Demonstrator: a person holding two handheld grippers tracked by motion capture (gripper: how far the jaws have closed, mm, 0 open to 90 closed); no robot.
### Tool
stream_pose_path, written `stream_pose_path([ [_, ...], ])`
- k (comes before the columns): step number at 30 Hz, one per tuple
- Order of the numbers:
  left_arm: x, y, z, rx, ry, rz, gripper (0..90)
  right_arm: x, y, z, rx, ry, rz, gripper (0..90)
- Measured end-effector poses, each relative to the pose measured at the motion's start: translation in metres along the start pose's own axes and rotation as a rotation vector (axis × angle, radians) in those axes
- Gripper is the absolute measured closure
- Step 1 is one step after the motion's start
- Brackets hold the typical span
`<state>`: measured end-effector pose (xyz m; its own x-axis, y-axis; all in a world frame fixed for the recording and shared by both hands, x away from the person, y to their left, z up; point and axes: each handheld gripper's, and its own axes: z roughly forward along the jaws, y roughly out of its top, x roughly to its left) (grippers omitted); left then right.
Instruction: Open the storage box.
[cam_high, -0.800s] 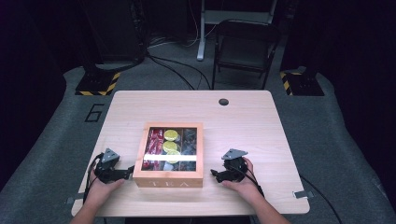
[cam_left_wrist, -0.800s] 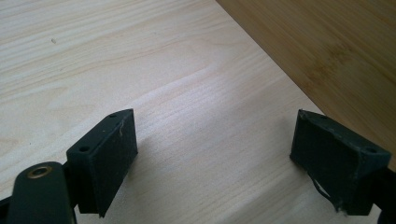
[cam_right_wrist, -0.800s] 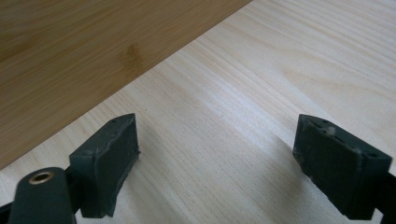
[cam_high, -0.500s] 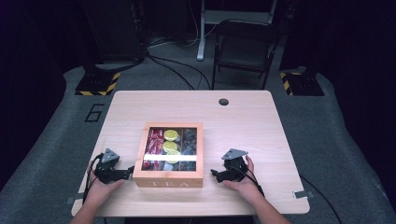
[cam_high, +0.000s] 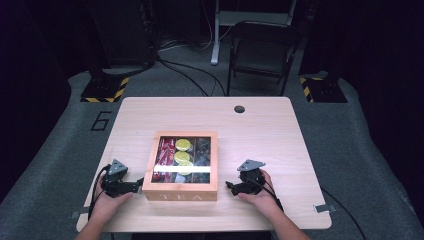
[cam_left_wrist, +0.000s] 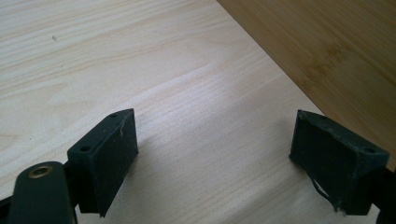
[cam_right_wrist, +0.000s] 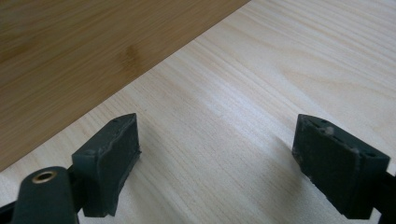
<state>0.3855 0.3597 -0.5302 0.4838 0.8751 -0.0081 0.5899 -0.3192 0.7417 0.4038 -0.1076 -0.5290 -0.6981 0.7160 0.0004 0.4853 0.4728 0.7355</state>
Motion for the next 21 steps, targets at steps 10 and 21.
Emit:
stream_pose_path([
  [10,0.001,0.000,0.000,-0.001,0.001,-0.001,15.2,-0.002,0.003,-0.007,0.018,0.002,0.039,38.7],
  [21,0.001,0.000,0.000,-0.008,0.005,-0.004,15.4,0.006,0.012,-0.025,-0.030,0.044,0.051,48.1],
])
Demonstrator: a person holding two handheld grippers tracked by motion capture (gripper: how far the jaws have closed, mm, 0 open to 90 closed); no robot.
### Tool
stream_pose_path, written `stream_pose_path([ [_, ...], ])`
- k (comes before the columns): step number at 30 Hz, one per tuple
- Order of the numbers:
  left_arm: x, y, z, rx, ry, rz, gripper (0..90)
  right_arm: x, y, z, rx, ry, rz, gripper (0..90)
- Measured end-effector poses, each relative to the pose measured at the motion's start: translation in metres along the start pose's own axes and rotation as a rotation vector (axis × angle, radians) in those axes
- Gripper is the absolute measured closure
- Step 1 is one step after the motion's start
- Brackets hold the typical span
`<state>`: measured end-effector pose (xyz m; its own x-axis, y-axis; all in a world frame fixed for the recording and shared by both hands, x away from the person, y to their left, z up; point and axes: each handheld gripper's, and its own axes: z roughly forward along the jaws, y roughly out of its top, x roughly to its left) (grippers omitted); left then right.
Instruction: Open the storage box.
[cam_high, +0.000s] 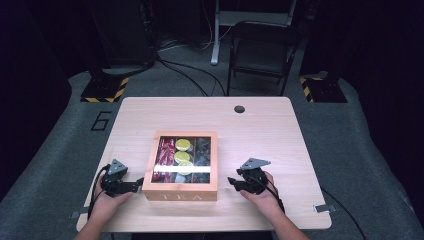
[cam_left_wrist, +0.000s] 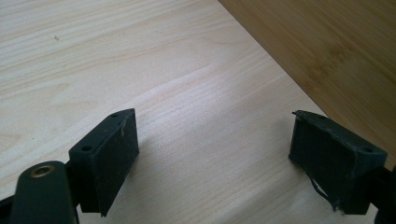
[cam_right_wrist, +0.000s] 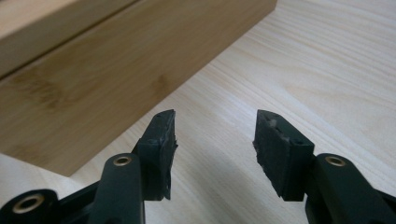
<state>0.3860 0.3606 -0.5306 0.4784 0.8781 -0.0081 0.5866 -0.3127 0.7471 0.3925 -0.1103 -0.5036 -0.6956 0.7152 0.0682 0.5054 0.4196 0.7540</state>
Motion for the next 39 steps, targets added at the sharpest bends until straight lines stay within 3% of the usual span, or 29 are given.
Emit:
stream_pose_path([
  [7,0.002,0.000,-0.002,0.001,0.013,-0.007,21.5,0.015,0.008,-0.013,-0.037,0.028,-0.033,52.0],
  [15,0.003,0.002,-0.006,0.021,0.015,-0.017,30.6,0.026,0.014,-0.026,-0.067,0.051,-0.019,55.8],
  [18,0.004,0.004,-0.009,0.029,-0.002,-0.046,35.9,0.030,0.016,-0.031,-0.085,0.064,-0.022,58.0],
  [22,0.004,0.006,-0.014,0.014,0.004,-0.060,38.6,0.038,0.019,-0.039,-0.125,0.089,-0.033,61.7],
  [27,0.000,0.011,-0.024,-0.007,-0.005,-0.078,43.3,0.046,0.021,-0.043,-0.131,0.120,-0.045,67.2],
  [33,-0.003,0.014,-0.036,-0.045,-0.028,-0.143,46.9,0.055,0.024,-0.046,-0.129,0.150,-0.057,68.2],
  [39,-0.007,0.016,-0.046,-0.061,-0.035,-0.139,48.3,0.063,0.023,-0.045,-0.114,0.156,-0.080,65.3],
])
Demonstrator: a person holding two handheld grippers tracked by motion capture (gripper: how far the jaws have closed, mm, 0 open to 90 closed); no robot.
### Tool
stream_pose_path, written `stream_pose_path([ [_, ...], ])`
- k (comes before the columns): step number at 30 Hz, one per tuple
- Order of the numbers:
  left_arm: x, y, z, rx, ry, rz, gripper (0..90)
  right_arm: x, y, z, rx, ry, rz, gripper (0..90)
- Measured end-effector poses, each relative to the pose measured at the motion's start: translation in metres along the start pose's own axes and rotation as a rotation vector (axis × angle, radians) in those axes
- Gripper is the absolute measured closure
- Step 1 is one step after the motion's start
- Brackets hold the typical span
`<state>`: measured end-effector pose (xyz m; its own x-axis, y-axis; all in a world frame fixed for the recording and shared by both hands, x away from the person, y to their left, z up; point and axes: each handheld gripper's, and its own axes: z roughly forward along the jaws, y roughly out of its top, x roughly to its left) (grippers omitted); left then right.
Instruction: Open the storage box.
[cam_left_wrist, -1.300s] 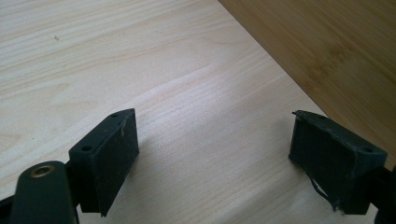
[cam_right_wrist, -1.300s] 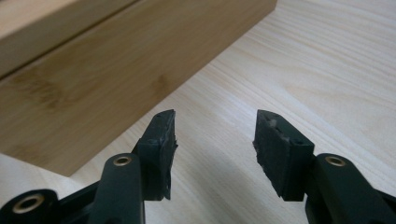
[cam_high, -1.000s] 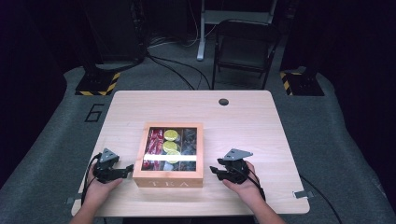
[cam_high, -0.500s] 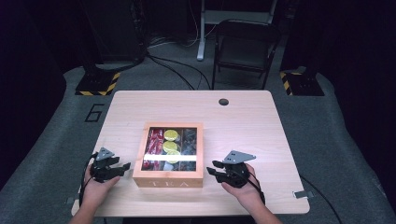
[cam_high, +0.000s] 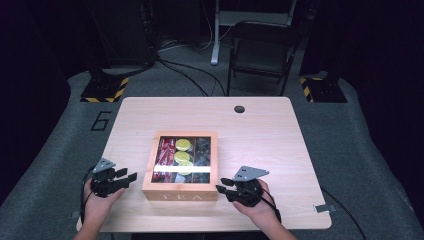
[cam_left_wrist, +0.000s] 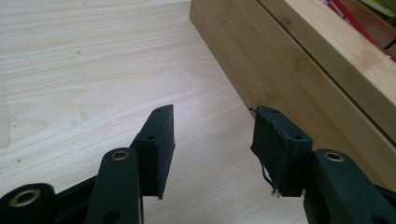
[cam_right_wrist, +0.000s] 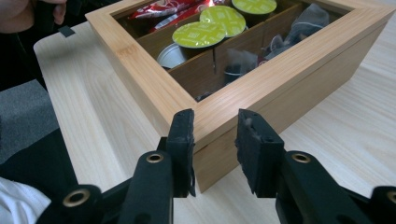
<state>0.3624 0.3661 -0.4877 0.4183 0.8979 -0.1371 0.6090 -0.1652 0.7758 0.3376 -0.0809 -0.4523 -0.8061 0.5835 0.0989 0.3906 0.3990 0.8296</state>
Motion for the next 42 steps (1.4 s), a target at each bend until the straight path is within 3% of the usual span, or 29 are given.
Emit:
stream_pose_path([
  [16,-0.010,0.004,-0.003,-0.010,-0.008,0.024,47.0,0.006,-0.007,0.009,0.048,0.017,-0.020,64.0],
  [24,-0.010,0.009,-0.001,-0.025,-0.013,0.026,46.5,0.006,-0.011,0.008,0.048,0.013,0.002,68.8],
  [33,-0.007,0.012,0.001,-0.037,-0.016,0.017,46.2,0.009,-0.016,0.010,0.093,0.027,-0.026,77.1],
  [42,-0.006,0.012,0.001,-0.041,-0.014,0.014,46.1,0.007,-0.018,0.012,0.085,0.022,-0.016,80.4],
])
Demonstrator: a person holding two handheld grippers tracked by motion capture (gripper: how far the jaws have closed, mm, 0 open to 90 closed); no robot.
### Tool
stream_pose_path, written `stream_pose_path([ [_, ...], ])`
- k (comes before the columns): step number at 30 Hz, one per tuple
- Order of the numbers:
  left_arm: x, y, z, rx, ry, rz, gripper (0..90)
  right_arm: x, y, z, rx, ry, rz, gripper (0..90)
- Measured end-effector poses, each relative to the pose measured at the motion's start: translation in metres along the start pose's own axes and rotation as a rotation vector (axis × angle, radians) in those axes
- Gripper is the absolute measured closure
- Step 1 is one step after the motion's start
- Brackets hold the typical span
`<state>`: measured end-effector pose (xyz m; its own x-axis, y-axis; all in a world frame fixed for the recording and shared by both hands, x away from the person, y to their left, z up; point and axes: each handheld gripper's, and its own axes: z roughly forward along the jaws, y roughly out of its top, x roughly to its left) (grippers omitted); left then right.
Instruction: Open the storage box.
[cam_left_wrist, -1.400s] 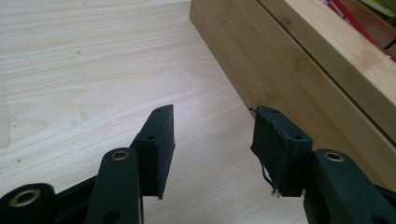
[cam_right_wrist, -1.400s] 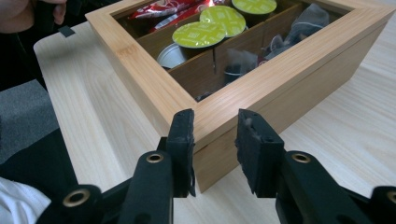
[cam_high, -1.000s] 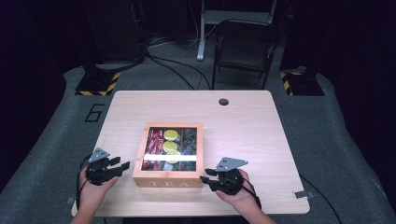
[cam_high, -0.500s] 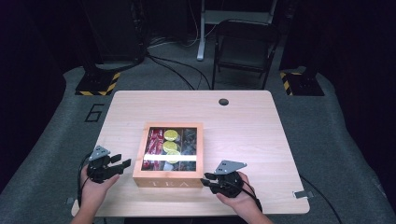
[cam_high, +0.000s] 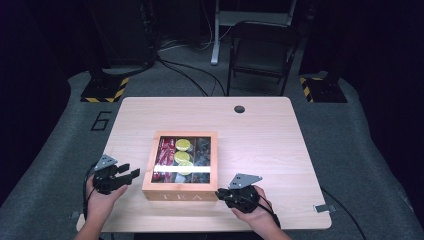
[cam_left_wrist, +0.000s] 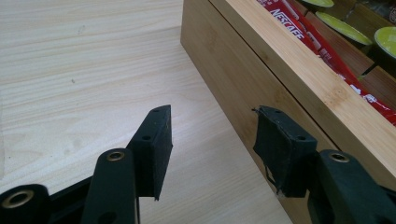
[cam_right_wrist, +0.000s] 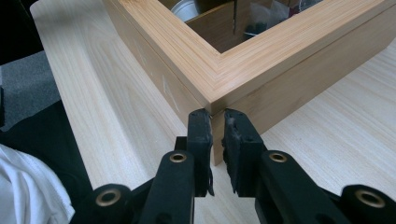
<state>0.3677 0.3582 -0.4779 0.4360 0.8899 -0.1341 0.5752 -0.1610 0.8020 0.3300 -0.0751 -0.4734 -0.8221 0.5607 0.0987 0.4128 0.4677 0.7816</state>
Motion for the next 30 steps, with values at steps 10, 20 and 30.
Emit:
stream_pose_path([
  [10,-0.002,0.000,-0.001,-0.005,-0.004,0.007,46.2,0.002,0.001,0.000,-0.005,-0.012,-0.003,79.7],
  [20,-0.008,0.004,-0.015,-0.047,-0.013,0.005,46.2,0.001,0.005,-0.001,-0.011,0.000,0.007,80.1],
  [30,-0.020,0.004,-0.033,-0.063,-0.023,0.045,46.8,-0.001,0.014,-0.001,-0.037,0.017,0.016,80.3],
])
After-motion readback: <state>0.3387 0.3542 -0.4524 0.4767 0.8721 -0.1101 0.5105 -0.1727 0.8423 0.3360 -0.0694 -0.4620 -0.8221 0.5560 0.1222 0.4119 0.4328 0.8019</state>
